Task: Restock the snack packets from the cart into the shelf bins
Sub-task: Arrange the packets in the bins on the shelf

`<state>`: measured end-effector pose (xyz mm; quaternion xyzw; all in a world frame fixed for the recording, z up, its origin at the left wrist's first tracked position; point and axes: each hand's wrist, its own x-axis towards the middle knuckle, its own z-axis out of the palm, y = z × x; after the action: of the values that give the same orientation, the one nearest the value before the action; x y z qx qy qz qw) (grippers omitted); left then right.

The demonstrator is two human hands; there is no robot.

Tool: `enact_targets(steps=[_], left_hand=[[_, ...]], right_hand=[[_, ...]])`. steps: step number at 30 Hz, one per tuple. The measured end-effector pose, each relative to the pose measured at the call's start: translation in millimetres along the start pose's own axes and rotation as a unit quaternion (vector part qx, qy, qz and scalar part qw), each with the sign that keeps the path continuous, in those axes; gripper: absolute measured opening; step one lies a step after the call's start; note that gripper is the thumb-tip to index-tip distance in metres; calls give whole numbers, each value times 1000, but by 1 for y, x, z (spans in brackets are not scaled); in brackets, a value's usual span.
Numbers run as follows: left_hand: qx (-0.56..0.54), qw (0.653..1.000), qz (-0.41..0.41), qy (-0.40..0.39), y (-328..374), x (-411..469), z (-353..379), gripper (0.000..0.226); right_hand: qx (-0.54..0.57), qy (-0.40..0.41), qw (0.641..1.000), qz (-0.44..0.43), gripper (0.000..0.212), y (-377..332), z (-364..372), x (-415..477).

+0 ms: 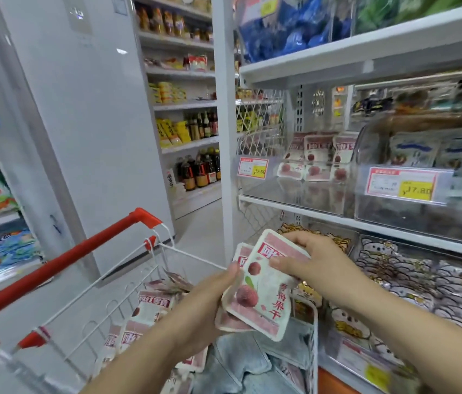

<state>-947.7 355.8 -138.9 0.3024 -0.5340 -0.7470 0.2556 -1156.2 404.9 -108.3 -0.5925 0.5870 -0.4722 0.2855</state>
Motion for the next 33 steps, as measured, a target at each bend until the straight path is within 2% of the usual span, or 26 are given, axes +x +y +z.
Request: enact_targets(steps=[4, 9, 11, 13, 16, 18, 19, 21, 24, 29, 33], left_hand=[[127, 988, 69, 49, -1, 1, 8, 52], [170, 976, 114, 68, 12, 0, 11, 38], [169, 975, 130, 67, 23, 4, 12, 44], [165, 974, 144, 61, 39, 9, 14, 47], [171, 970, 160, 62, 68, 22, 14, 45], [161, 970, 173, 55, 91, 33, 16, 53], [162, 969, 181, 50, 103, 38, 18, 55], [174, 963, 202, 35, 126, 51, 23, 44], [197, 949, 245, 30, 164, 76, 27, 28], [292, 904, 311, 19, 218, 121, 28, 20], [327, 893, 310, 16, 236, 166, 27, 17]], right_hand=[[-31, -11, 999, -17, 20, -4, 6, -3], [-41, 7, 998, -48, 16, -15, 2, 2], [-66, 5, 996, -67, 19, -25, -5, 10], [-86, -34, 993, -75, 31, -41, -18, 21], [-101, -160, 980, -55, 69, -68, -49, 40], [-159, -191, 967, -62, 78, -87, -68, 53], [-205, -177, 960, -76, 77, -97, -75, 60], [-257, -139, 951, -101, 68, -116, -87, 77], [-272, -104, 950, -112, 60, -139, -105, 104], [-303, -35, 946, -110, 47, -156, -133, 156], [-306, -35, 948, -82, 39, -138, -147, 193]])
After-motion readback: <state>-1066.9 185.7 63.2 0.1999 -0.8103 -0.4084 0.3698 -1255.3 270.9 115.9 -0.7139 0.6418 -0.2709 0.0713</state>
